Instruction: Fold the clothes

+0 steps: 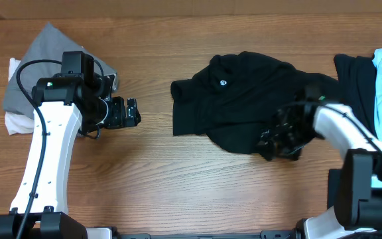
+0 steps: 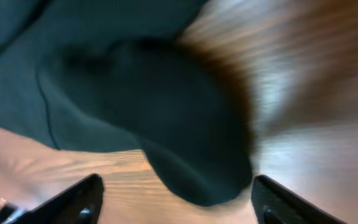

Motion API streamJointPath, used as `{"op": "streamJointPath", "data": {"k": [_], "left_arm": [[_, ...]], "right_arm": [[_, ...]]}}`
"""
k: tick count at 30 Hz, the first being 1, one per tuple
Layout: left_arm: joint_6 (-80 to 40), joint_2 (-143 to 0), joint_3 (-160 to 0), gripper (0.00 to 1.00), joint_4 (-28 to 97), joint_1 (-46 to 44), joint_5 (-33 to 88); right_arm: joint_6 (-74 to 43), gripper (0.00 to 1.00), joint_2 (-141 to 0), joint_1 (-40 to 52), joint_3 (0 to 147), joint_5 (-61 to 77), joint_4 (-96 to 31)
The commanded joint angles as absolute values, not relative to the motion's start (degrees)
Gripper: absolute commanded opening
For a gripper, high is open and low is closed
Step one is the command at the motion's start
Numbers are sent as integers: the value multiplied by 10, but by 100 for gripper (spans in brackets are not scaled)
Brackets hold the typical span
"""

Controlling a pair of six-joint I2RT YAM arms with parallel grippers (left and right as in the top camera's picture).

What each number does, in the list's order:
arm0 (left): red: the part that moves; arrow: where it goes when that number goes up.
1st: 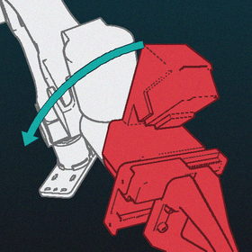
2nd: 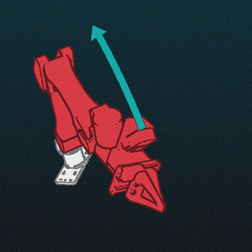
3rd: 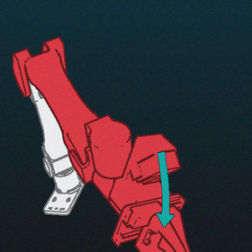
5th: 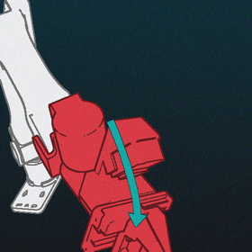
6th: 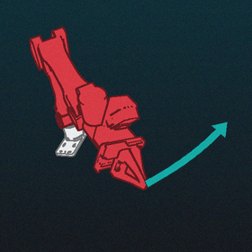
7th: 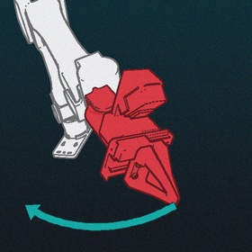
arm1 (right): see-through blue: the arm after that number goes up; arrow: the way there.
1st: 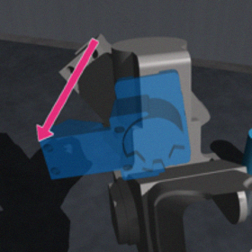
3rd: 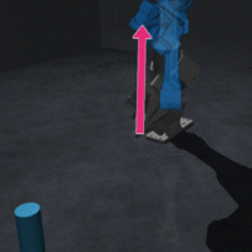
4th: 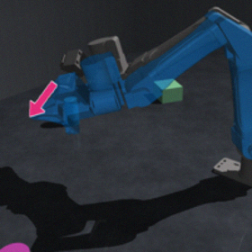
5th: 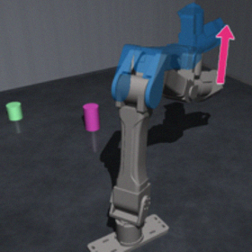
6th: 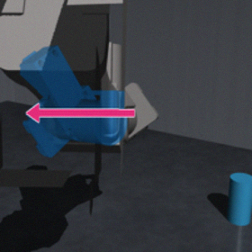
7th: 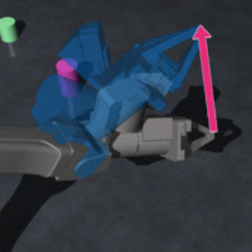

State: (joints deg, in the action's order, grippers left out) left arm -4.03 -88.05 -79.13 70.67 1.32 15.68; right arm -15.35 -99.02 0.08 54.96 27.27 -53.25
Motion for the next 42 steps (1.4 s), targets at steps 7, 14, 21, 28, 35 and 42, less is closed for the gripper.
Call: {"op": "streamJointPath", "data": {"k": [7, 14, 21, 28, 35, 42], "left_arm": [[-15, -880, -797, 100, 719, 11, 161], [-12, -880, -852, 100, 749, 18, 159], [-12, -880, -945, 100, 787, 30, 131], [-12, -881, -954, 100, 795, 21, 165], [-12, -881, -947, 100, 795, -37, 153], [-17, -881, -893, 100, 770, -87, 134]], "right_arm": [[-348, 4, -987, 125, 510, 486, -249], [-486, 4, -987, 291, 594, 536, -75], [-494, 24, -987, 385, 663, 444, -84], [-417, 100, -986, 340, 663, 427, -158], [-311, 100, -985, 230, 663, 339, -358], [-265, 92, -985, 79, 630, 239, -565]]}}
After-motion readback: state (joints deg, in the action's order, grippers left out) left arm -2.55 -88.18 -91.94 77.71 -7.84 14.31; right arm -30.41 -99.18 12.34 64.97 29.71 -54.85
